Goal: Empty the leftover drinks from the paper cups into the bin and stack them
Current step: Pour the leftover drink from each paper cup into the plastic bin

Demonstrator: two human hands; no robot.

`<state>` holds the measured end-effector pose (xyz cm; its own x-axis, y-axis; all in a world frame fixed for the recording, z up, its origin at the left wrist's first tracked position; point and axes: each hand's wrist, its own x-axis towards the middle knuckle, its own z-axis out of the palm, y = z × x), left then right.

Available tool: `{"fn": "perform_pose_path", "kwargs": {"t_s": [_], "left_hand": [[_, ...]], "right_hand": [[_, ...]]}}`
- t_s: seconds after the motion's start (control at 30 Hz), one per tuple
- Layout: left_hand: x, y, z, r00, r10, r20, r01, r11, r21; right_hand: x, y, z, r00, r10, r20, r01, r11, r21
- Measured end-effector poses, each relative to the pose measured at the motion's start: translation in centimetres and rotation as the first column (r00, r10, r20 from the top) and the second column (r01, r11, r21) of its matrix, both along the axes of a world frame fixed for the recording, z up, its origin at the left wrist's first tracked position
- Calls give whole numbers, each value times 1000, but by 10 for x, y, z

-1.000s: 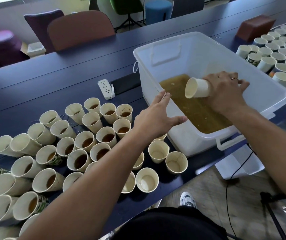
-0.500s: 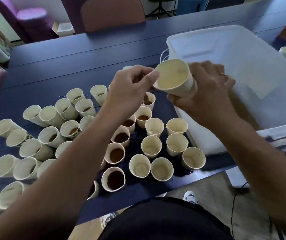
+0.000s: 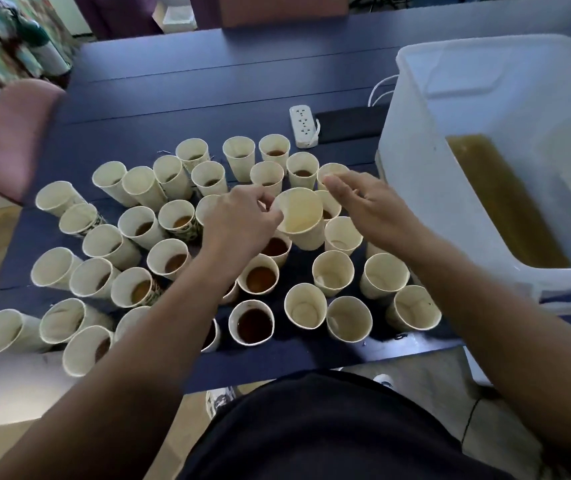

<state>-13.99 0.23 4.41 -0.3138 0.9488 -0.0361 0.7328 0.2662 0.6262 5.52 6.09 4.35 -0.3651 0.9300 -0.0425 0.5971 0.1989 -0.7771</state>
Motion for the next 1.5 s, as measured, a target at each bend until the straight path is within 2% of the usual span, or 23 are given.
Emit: {"fn": "perform_pose_path", "kwargs": {"t_s": [0.13, 0.27, 0.4, 0.53, 0.7, 0.87, 1.03, 1.2, 1.5], "left_hand": [[2, -3, -17, 994, -35, -100, 24, 994, -110], [4, -3, -21, 992, -52, -118, 35, 989, -146], [5, -3, -19, 990, -66, -123, 48, 989, -142], [6, -7, -20, 981, -86, -177, 49, 978, -200], [4, -10, -20, 972, -94, -215, 43, 973, -229], [0, -9, -23, 957, -144, -253, 65, 952, -298], [8, -5, -34, 947, -187, -261, 105, 949, -299], [11, 1, -38, 937, -207, -280, 111, 939, -324], [6, 4, -41, 967, -156, -203, 95, 954, -283]], "right_hand": [[-4, 23, -31, 980, -143, 135, 134, 988, 75], [-7, 34, -54, 953, -125, 277, 118, 992, 42], [-7, 39, -63, 933, -129, 337, 116, 992, 57], [-2, 38, -73, 934, -98, 344, 69, 993, 96], [-3, 38, -81, 892, -66, 447, 11, 992, 125], [-12, 40, -83, 834, -40, 550, -48, 988, 144], [-24, 43, -85, 761, -54, 647, -98, 975, 197], [-35, 44, -87, 732, -125, 670, -91, 956, 278], [-24, 40, -88, 796, -165, 582, -87, 921, 379]]}}
